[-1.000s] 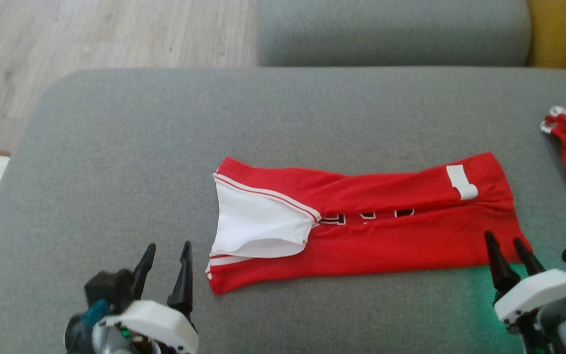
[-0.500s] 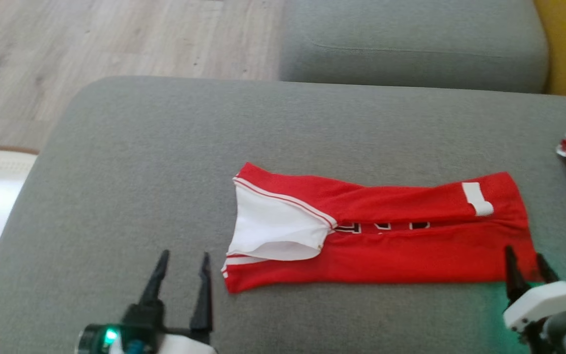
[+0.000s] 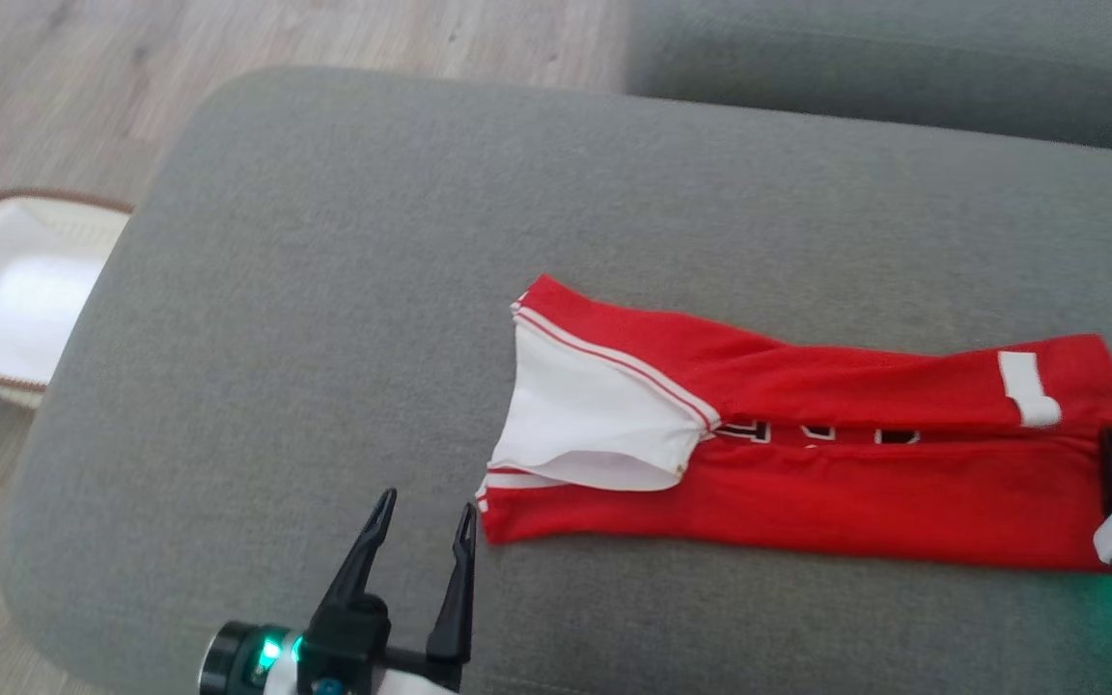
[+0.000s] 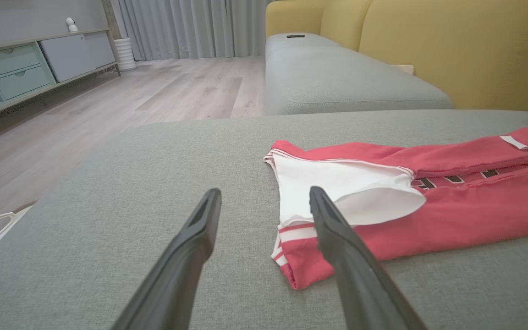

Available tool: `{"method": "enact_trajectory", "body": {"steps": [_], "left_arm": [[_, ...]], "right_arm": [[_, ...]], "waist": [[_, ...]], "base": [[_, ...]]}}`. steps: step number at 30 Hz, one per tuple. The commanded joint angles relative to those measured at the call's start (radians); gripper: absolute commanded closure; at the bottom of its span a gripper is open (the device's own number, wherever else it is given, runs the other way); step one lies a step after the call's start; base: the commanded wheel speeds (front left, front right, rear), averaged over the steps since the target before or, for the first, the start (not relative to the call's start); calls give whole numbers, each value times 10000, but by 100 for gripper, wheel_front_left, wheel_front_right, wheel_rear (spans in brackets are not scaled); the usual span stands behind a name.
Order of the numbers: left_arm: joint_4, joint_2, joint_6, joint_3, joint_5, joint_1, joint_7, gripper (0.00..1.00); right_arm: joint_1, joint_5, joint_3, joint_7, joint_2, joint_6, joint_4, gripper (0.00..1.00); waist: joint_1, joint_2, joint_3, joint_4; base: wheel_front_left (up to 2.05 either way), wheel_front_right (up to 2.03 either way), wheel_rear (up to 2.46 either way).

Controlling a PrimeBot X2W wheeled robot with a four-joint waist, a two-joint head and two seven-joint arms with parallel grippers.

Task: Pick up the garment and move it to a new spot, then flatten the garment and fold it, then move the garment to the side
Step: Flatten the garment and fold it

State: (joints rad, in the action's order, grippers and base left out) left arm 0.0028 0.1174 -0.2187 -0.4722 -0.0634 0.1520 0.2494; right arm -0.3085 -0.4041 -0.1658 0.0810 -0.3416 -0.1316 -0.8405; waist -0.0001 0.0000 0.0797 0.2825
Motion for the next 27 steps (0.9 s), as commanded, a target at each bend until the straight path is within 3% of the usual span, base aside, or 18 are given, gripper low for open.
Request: {"method": "enact_trajectory", "body": {"steps": [1, 8, 9, 10, 11, 12, 13, 14, 27], "left_arm": [[-352, -131, 22, 316, 75, -536, 124, 0], [-366, -232, 58, 499, 161, -668, 124, 0], [-372, -246, 59, 522, 174, -690, 124, 0], [-381, -263, 57, 540, 188, -714, 124, 0], [-394, -280, 51, 558, 200, -735, 124, 0], [-408, -298, 41, 577, 208, -756, 124, 0], [-429, -315, 23, 601, 217, -768, 124, 0], [-450, -329, 7, 623, 226, -772, 124, 0], [-563, -339, -1, 865, 387, -892, 124, 0]], "right_arm": [[-318, 65, 211, 183, -338, 9, 103, 0], [-346, -450, 530, 1549, -308, 9, -204, 0], [-306, -568, 589, 1723, -309, 9, -158, 5], [-258, -680, 649, 1879, -315, 9, -99, 20], [-223, -783, 699, 1983, -329, 9, -11, 47], [-193, -865, 736, 2024, -349, 9, 105, 57], [-164, -911, 763, 2015, -368, 9, 241, 75], [-130, -924, 789, 2009, -403, 9, 359, 100], [-270, 78, 218, 1842, -1315, 9, 1140, 100]], "waist": [[1, 0, 163, 141], [1, 0, 305, 239], [1, 0, 322, 237], [1, 0, 335, 233], [1, 0, 361, 217], [1, 0, 380, 197], [1, 0, 403, 163], [1, 0, 424, 125], [1, 0, 464, -712]], "base": [[0, 0, 0], [0, 0, 0], [0, 0, 0], [0, 0, 0], [0, 0, 0], [0, 0, 0], [0, 0, 0], [0, 0, 0], [0, 0, 0]]}}
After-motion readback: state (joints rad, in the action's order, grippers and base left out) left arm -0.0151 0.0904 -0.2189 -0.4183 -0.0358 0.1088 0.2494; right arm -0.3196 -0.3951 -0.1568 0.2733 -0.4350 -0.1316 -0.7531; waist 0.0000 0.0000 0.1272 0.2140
